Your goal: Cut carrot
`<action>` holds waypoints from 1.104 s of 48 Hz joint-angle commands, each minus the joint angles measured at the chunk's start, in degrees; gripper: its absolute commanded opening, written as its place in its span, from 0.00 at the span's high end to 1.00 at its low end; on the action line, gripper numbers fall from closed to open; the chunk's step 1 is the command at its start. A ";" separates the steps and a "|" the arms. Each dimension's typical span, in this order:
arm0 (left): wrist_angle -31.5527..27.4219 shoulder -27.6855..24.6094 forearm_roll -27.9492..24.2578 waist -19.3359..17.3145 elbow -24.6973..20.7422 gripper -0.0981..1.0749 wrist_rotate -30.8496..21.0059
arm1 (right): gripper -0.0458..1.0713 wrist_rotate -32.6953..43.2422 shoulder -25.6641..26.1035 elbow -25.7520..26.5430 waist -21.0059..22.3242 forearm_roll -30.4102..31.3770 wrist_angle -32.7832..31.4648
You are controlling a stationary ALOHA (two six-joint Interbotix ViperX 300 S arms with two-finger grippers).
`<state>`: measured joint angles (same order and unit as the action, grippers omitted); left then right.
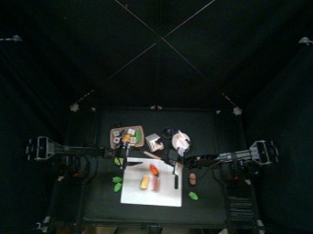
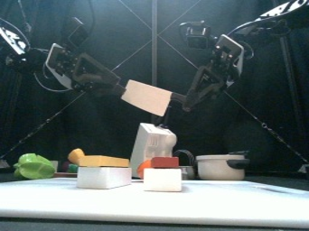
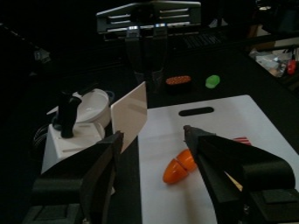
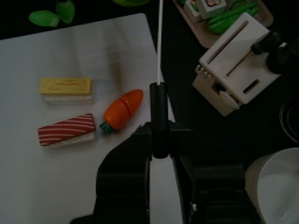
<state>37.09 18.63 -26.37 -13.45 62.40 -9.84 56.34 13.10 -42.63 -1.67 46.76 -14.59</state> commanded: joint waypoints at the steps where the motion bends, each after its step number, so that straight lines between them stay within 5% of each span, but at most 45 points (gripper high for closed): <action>1: 0.26 1.49 0.35 -0.26 -0.09 0.13 -0.09 | 0.53 -0.09 0.70 0.79 -0.18 -0.18 -0.18; 33: 0.26 -3.69 -1.05 -0.53 -2.99 0.14 -0.35 | 0.53 -0.18 -3.69 4.22 -0.44 2.72 0.26; 53: 0.18 -4.92 -1.05 -1.41 -2.72 0.44 -0.35 | 0.53 -0.18 -3.87 4.04 -0.44 2.72 0.26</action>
<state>37.09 13.54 -27.33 -14.59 60.73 -10.11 56.25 8.44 -39.73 -2.11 49.31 -14.59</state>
